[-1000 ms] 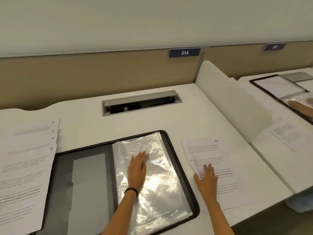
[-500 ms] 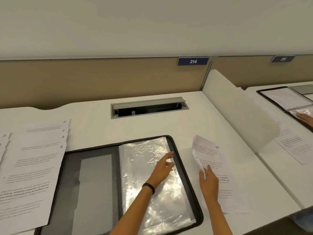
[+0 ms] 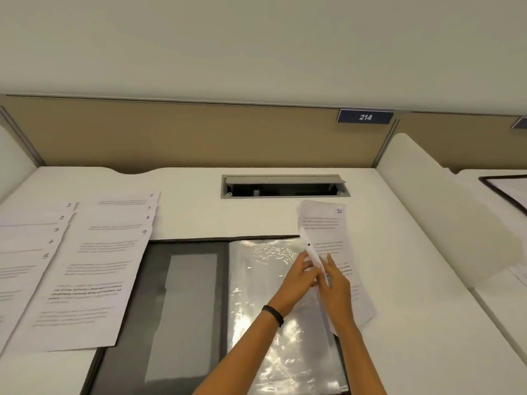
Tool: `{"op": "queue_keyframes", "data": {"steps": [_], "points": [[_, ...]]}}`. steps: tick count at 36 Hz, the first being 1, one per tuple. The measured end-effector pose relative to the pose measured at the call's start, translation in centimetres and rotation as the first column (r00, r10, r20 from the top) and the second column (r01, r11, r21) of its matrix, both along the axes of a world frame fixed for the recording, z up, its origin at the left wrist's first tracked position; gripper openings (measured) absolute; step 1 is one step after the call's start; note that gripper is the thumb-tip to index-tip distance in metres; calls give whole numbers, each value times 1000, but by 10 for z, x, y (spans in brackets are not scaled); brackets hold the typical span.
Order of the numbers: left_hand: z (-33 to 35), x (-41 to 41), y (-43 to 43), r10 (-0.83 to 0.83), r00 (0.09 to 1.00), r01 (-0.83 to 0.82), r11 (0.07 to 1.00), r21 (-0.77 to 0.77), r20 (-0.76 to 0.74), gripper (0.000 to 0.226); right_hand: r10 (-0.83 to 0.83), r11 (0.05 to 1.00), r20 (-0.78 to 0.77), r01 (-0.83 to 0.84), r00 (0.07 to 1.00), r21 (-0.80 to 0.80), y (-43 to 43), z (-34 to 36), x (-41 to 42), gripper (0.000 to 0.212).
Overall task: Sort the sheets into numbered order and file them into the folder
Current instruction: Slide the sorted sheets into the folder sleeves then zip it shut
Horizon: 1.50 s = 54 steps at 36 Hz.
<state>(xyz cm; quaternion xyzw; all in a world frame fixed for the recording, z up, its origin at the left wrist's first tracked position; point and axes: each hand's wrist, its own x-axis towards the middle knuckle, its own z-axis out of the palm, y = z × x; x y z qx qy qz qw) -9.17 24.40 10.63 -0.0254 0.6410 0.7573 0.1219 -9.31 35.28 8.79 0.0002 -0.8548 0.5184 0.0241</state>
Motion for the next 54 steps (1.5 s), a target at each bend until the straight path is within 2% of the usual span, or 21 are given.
{"op": "queue_keyframes", "data": {"steps": [3, 8, 13, 17, 20, 25, 29, 35, 38, 42, 47, 50, 54], "points": [[2, 2, -15, 123, 992, -123, 992, 11, -21, 33, 107, 994, 19, -107, 994, 16, -19, 2, -2, 49], [2, 5, -38, 306, 950, -308, 951, -22, -65, 33, 261, 965, -13, -261, 965, -29, -50, 12, 1, 48], [5, 11, -61, 424, 896, -431, 902, -30, -135, 29, 373, 926, -23, -371, 928, 65, -69, 11, 0, 68], [7, 13, -82, 496, 852, -511, 857, -64, -170, 23, 454, 891, -32, -452, 890, 51, -80, 15, -1, 58], [14, 16, -102, 518, 829, -547, 830, -111, -212, 17, 441, 898, -31, -440, 897, 23, -85, 19, -2, 51], [31, 28, -140, 493, 819, -555, 811, -186, -295, 15, 315, 949, -28, -315, 949, 6, -91, 20, -7, 67], [46, 42, -168, 479, 817, -554, 807, -205, -320, 18, 237, 971, 92, -236, 967, -27, -94, 17, -13, 68], [61, 65, -205, 527, 790, -598, 775, -203, -314, 23, 298, 952, 339, -254, 892, -169, -107, 11, -14, 65], [65, 76, -219, 573, 756, -641, 745, -182, -316, 20, 363, 929, 409, -288, 837, -234, -118, 9, -11, 64], [62, 91, -240, 636, 706, -702, 686, -192, -311, 19, 418, 900, 437, -298, 796, -318, -137, 8, -7, 61], [52, 106, -268, 687, 659, -752, 587, -301, -307, 21, 505, 858, 425, -387, 751, -336, -157, 18, 0, 25], [42, 114, -286, 709, 638, -757, 507, -412, -300, 32, 527, 846, 434, -401, 731, -351, -171, 21, 6, 20], [32, 125, -307, 742, 596, -764, 407, -500, -308, 34, 532, 844, 451, -405, 717, -352, -191, 15, 10, 18]]}}
